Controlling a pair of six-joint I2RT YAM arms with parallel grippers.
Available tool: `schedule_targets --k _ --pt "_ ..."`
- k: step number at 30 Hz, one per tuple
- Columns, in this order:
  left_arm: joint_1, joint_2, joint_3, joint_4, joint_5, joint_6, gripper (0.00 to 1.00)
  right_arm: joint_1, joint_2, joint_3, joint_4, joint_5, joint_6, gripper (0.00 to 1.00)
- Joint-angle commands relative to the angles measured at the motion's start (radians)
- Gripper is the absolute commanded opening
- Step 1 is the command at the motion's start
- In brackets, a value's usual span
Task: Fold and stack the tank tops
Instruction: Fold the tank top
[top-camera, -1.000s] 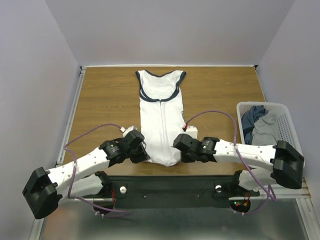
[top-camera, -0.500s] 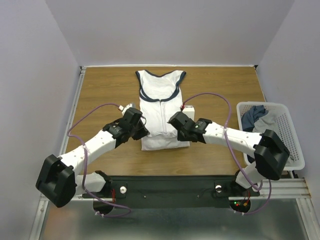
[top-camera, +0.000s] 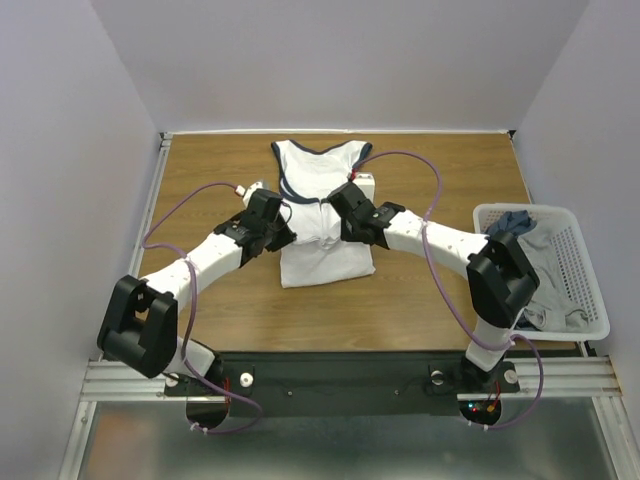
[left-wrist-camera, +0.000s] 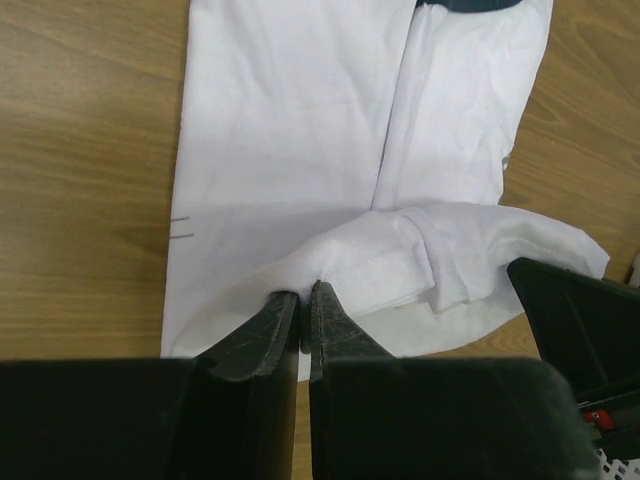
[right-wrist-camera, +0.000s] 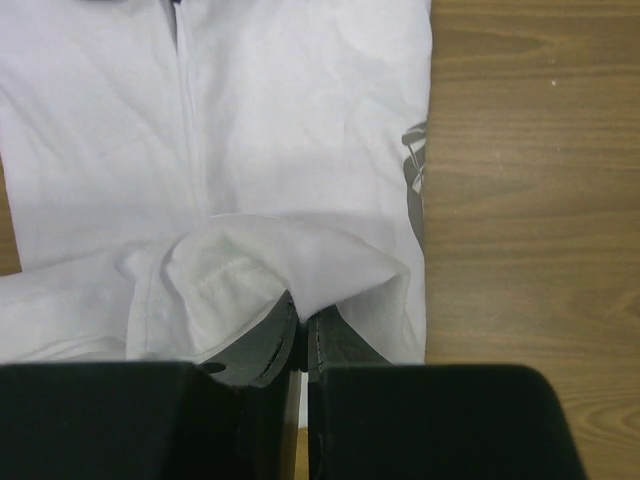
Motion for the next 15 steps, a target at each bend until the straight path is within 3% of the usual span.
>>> schedule_targets --k 1,15 --pt "0.026 0.029 0.073 0.062 -0.007 0.034 0.0 -0.03 0.037 0.075 0.064 0.004 -0.042 0.01" --pt "0.095 0.169 0.253 0.062 0.022 0.086 0.0 -0.088 0.13 0.197 0.083 -0.028 -0.066 0.0"
